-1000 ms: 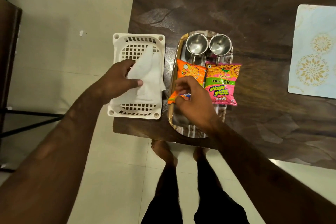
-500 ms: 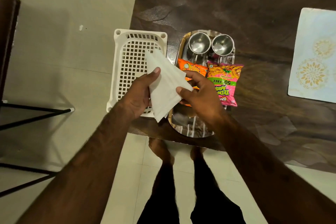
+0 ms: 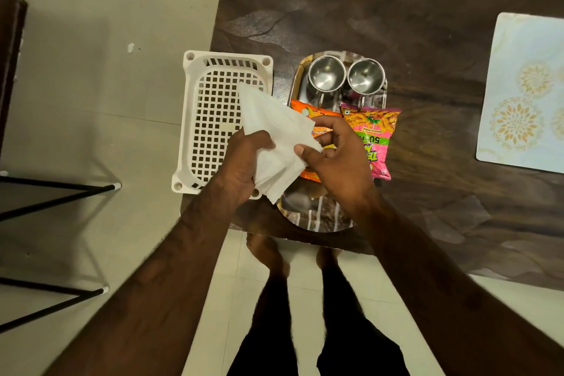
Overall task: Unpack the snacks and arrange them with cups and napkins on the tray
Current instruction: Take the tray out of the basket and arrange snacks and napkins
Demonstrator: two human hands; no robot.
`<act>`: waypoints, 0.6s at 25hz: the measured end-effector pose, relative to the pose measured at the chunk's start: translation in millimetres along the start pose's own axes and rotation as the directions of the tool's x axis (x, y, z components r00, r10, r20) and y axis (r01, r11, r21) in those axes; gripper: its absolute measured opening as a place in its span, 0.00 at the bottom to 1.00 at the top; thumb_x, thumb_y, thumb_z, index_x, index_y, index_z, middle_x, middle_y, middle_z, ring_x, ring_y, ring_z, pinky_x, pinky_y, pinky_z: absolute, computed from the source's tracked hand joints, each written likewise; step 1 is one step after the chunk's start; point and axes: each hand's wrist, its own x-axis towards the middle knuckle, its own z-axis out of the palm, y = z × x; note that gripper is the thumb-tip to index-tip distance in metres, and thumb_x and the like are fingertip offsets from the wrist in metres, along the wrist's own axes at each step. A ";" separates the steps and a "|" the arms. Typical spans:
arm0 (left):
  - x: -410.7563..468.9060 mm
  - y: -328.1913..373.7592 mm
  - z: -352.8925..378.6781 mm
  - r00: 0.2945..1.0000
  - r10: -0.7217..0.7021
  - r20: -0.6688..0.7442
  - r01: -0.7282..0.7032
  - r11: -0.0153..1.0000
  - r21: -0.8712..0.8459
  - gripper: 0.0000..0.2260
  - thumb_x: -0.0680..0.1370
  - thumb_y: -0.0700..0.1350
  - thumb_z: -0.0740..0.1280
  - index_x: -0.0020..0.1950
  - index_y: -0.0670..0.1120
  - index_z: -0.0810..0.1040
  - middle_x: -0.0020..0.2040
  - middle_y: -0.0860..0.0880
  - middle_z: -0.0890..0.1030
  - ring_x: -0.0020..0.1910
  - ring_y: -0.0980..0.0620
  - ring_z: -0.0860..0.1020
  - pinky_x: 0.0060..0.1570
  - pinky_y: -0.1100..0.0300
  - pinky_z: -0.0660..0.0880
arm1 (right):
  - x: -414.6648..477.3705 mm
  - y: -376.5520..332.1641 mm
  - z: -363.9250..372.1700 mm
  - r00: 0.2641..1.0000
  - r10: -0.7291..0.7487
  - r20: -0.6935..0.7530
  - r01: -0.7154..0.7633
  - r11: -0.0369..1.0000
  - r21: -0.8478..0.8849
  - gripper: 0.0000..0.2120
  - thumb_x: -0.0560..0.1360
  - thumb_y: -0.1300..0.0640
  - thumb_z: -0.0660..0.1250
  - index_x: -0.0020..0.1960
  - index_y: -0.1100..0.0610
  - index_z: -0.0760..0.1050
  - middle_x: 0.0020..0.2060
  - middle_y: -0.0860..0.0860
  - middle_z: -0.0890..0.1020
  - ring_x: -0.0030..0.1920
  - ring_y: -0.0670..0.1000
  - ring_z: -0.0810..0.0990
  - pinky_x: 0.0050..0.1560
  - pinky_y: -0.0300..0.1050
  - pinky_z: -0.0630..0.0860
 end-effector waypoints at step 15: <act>-11.8 -10.8 3.0 0.946 -0.047 0.321 0.182 0.897 -0.403 0.19 0.77 0.42 0.57 0.56 0.40 0.86 0.59 0.39 0.84 0.56 0.42 0.84 0.55 0.49 0.81 | -0.1 -8.5 -6.4 0.983 -0.038 -0.179 0.049 0.997 0.053 0.18 0.73 0.59 0.81 0.58 0.48 0.78 0.44 0.42 0.81 0.42 0.39 0.83 0.48 0.48 0.87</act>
